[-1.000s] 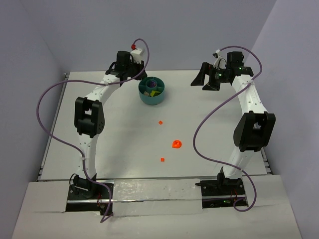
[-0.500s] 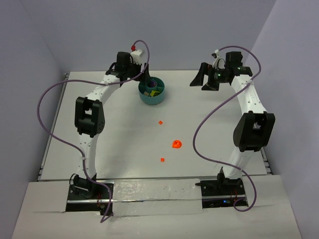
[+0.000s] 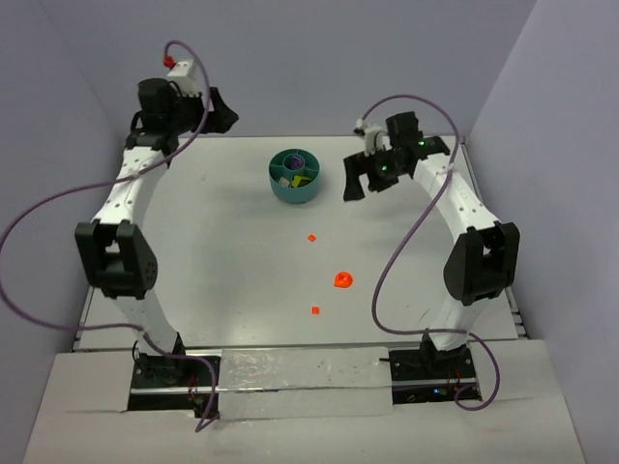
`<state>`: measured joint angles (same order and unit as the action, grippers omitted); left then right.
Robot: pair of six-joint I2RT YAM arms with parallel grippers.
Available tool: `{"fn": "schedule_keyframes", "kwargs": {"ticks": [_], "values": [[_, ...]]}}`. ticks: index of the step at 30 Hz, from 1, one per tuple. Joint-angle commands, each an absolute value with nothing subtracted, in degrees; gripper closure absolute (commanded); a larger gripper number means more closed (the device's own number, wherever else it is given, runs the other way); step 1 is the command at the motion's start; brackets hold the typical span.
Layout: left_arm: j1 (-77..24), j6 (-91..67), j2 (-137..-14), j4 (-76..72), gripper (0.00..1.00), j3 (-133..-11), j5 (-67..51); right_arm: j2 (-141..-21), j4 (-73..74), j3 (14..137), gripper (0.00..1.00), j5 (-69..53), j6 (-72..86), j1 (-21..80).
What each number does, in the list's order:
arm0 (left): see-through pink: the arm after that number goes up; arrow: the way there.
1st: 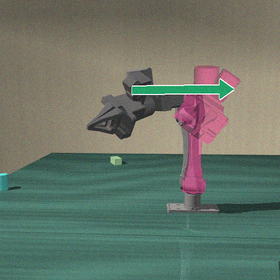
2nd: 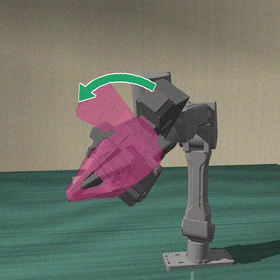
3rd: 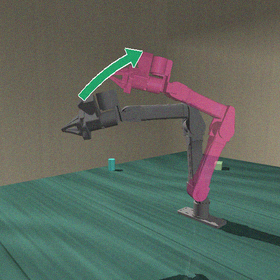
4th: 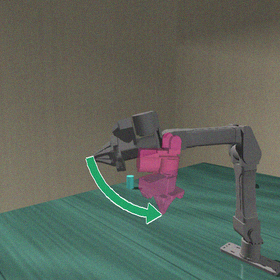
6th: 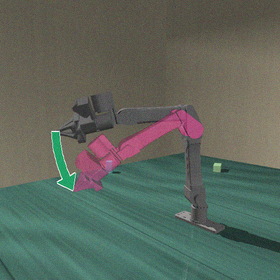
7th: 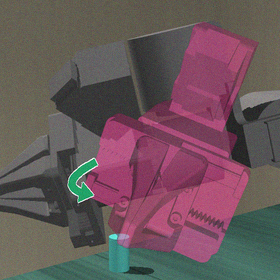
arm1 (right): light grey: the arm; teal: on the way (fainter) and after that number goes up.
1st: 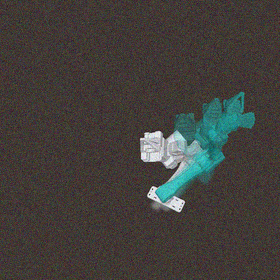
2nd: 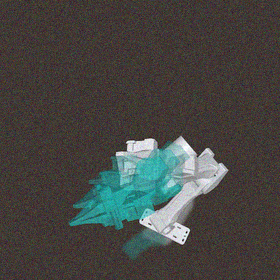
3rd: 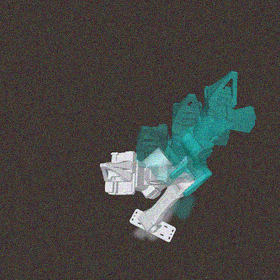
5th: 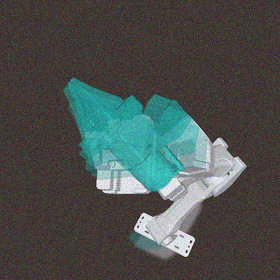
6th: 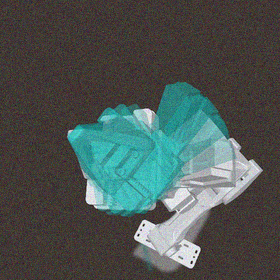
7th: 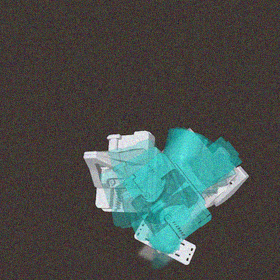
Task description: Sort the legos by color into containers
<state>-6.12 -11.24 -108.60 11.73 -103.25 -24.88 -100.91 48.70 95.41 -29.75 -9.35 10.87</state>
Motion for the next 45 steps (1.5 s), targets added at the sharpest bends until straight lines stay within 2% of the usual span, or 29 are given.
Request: {"fn": "schedule_keyframes", "kwargs": {"ticks": [1, 3, 6, 9, 10, 12, 16, 20, 26, 29, 33, 35, 38, 45], "values": [[-4.75, -9.37, -99.58, 10.09, 0.01, -96.93, -27.55, -94.84, 56.15, 90.48, 0.00, -23.59, -26.14, 16.62], [-4.48, -4.87, -96.64, 13.30, 0.01, -92.49, -27.50, -93.61, 59.53, 85.54, 0.01, -23.82, -35.11, 18.75], [-4.04, -0.62, -92.15, 14.84, 0.01, -87.74, -30.93, -92.89, 61.69, 81.07, 0.04, -22.20, -40.02, 22.25], [-3.89, -0.98, -88.32, 14.06, 0.01, -82.39, -31.80, -92.79, 60.84, 76.15, 0.15, -18.91, -41.77, 24.74], [-3.87, -1.34, -87.87, 14.06, 0.01, -81.49, -32.08, -92.87, 60.22, 75.25, 0.22, -18.43, -41.58, 25.39], [-3.81, -1.64, -87.06, 13.79, 0.01, -80.53, -32.54, -93.04, 59.72, 74.39, 0.29, -18.05, -40.90, 25.94], [-3.69, -1.83, -86.35, 13.40, 0.01, -79.95, -32.87, -93.29, 57.47, 72.45, 0.38, -17.05, -37.38, 26.90], [-3.60, -5.12, -88.53, 14.22, 0.01, -82.91, -29.46, -96.17, 58.19, 73.87, 0.42, -20.08, -26.55, 27.16], [-3.43, -9.33, -89.61, 13.71, 0.01, -83.63, -22.71, -97.35, 58.03, 74.59, 0.31, -21.78, -11.09, 27.37], [-3.25, -9.58, -89.47, 13.80, 0.01, -83.29, -22.06, -98.52, 58.47, 72.85, 0.30, -21.96, -4.47, 27.63], [-3.08, -9.93, -88.79, 13.54, 0.01, -82.45, -20.76, -98.89, 55.67, 69.91, 0.30, -13.32, 8.65, 28.81], [-2.90, -10.07, -88.31, 13.25, 0.01, -81.74, -20.05, -99.56, 54.76, 69.09, 0.26, -11.00, 13.50, 29.27], [-2.71, -10.27, -87.51, 12.35, 0.01, -80.60, -19.48, -103.25, 55.69, 70.87, 0.00, -7.56, 16.21, 29.32], [-2.46, -9.84, -87.36, 11.87, 0.01, -79.23, -18.70, -109.25, 58.71, 77.66, 0.00, -10.62, 16.37, 28.83]]}}
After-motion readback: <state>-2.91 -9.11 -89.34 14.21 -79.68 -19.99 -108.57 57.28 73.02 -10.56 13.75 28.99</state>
